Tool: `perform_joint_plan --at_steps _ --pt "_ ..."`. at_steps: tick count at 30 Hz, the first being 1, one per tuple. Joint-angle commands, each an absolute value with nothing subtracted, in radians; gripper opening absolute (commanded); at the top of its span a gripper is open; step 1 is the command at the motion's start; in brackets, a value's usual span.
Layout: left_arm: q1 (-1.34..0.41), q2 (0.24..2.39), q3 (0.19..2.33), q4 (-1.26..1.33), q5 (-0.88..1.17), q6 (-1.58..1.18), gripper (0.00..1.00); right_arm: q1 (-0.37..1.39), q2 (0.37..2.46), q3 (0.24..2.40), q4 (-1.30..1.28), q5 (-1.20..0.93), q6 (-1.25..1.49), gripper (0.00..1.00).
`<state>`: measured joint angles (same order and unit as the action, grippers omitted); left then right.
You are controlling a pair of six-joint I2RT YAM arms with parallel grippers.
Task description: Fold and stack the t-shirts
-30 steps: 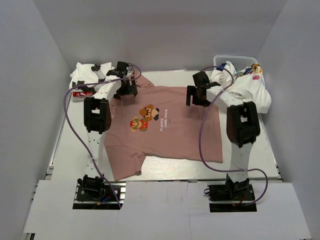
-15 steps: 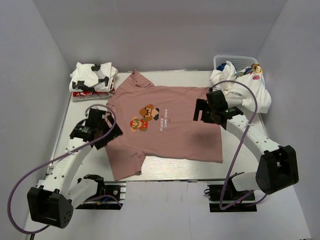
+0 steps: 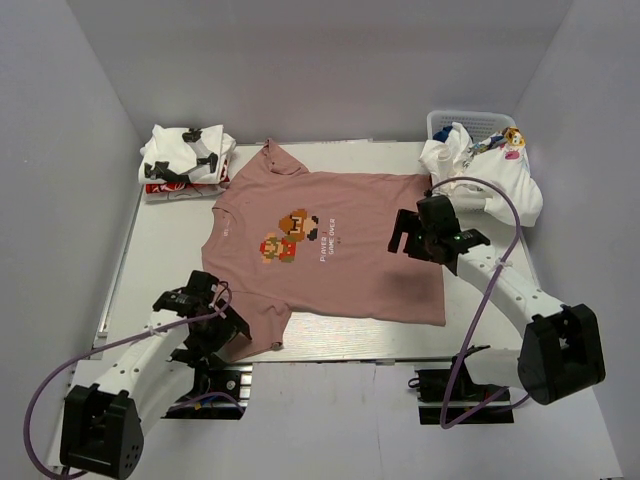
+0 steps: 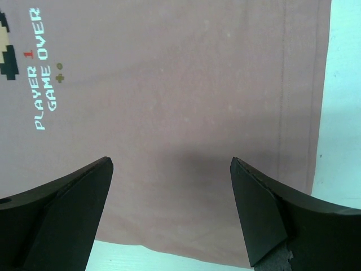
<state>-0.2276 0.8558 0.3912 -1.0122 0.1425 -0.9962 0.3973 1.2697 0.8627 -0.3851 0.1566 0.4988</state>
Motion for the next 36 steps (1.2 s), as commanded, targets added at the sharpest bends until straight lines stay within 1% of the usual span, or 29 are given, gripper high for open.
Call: perform_joint_plan --at_steps 1,2,3,5,6,7,13,18,28,30,32,33,34,36 --pt "-0.225 0.897 0.341 -0.893 0.130 -1.022 0.93 0.388 1.227 0.839 -0.353 0.164 0.538 0.90" --pt "-0.225 0.922 0.341 -0.882 0.130 -1.032 0.85 0.388 1.221 0.833 -0.357 0.179 0.566 0.90" --pt "-0.225 0.922 0.353 -0.882 0.130 -1.023 0.69 0.385 1.212 0.827 -0.382 0.193 0.578 0.90" --pt "-0.225 0.934 0.362 -0.861 0.118 -1.023 0.43 0.377 1.171 0.792 -0.396 0.199 0.620 0.90" --pt "-0.225 0.934 0.362 -0.861 0.118 -1.023 0.06 0.377 1.160 0.776 -0.402 0.201 0.627 0.90" --pt "-0.225 0.934 0.362 -0.861 0.118 -1.023 0.00 0.367 1.137 0.738 -0.417 0.213 0.637 0.90" --pt "-0.225 0.839 0.380 -0.859 0.160 -0.976 0.00 0.339 1.054 0.626 -0.561 0.212 0.695 0.90" --pt "-0.225 0.784 0.403 -0.859 0.178 -0.957 0.00 0.327 1.022 0.542 -0.584 0.146 0.722 0.90" --pt "-0.225 0.793 0.445 -0.850 0.187 -0.927 0.00 0.308 1.061 0.489 -0.594 0.169 0.739 0.90" --pt "-0.225 0.793 0.463 -0.839 0.187 -0.927 0.00 0.305 1.071 0.474 -0.577 0.169 0.742 0.86" --pt "-0.225 0.793 0.472 -0.839 0.187 -0.927 0.00 0.305 1.087 0.466 -0.548 0.170 0.744 0.79" --pt "-0.225 0.793 0.472 -0.839 0.178 -0.927 0.00 0.304 1.089 0.453 -0.532 0.164 0.747 0.74" --pt "-0.225 0.793 0.485 -0.839 0.178 -0.917 0.00 0.305 1.095 0.451 -0.517 0.161 0.746 0.65" --pt "-0.225 0.793 0.495 -0.839 0.178 -0.917 0.00 0.302 1.100 0.449 -0.511 0.150 0.744 0.51"
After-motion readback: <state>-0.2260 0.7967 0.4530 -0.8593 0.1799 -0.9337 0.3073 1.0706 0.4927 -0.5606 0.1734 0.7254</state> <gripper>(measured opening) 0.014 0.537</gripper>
